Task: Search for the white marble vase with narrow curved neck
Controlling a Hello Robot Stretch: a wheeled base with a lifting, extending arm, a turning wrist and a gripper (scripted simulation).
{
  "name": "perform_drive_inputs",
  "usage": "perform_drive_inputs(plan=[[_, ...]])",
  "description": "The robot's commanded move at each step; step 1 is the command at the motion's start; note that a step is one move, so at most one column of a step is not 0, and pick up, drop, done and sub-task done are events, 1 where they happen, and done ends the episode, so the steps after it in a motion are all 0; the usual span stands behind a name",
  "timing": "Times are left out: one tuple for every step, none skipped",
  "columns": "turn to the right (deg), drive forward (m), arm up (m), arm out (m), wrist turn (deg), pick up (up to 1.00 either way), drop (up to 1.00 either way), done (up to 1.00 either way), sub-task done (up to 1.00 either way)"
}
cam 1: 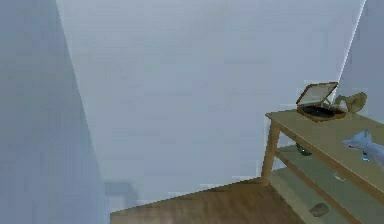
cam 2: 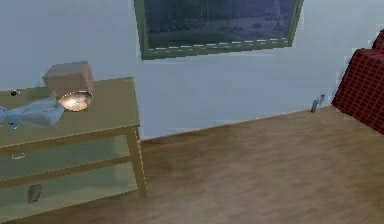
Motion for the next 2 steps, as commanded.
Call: perform_drive_inputs(plan=[[-45.0, 0.0, 0.0, 0.0, 0.0, 0.0, 0.0, 0.0, 0.0], [45.0, 0.0, 0.0, 0.0, 0.0, 0.0, 0.0, 0.0, 0.0]])
